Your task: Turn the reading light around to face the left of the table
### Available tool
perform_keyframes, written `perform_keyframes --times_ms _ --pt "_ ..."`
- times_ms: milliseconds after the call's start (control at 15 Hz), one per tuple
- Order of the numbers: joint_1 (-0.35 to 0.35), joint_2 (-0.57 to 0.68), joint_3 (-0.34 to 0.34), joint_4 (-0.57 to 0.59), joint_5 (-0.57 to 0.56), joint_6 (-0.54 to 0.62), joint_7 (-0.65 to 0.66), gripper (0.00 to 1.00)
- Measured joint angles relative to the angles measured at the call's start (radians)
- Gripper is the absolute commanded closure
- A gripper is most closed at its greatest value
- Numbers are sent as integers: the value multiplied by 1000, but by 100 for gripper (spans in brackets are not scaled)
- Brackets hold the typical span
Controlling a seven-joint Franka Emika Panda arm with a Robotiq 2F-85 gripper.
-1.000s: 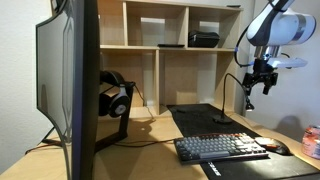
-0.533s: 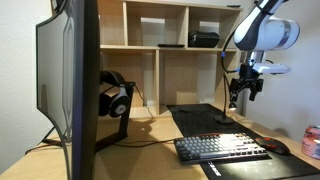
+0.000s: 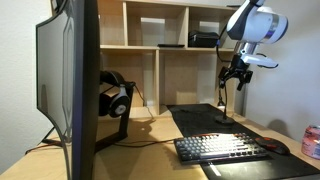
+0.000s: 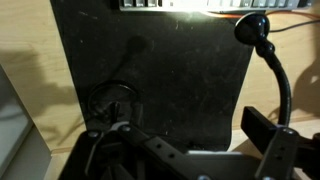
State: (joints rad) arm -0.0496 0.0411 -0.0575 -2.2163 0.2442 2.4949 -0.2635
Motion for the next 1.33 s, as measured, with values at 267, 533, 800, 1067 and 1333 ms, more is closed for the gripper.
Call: perform_keyframes --times_ms 267,533,800,1067,1333 --pt "-10 48 -1 84 99 0 -27 0" --pt "-32 56 -3 95 129 -15 -61 0" --pt "-32 57 -2 96 128 -18 -60 0" --pt "-31 57 1 95 88 -68 -42 0" --pt "-18 66 31 97 119 -122 -40 0"
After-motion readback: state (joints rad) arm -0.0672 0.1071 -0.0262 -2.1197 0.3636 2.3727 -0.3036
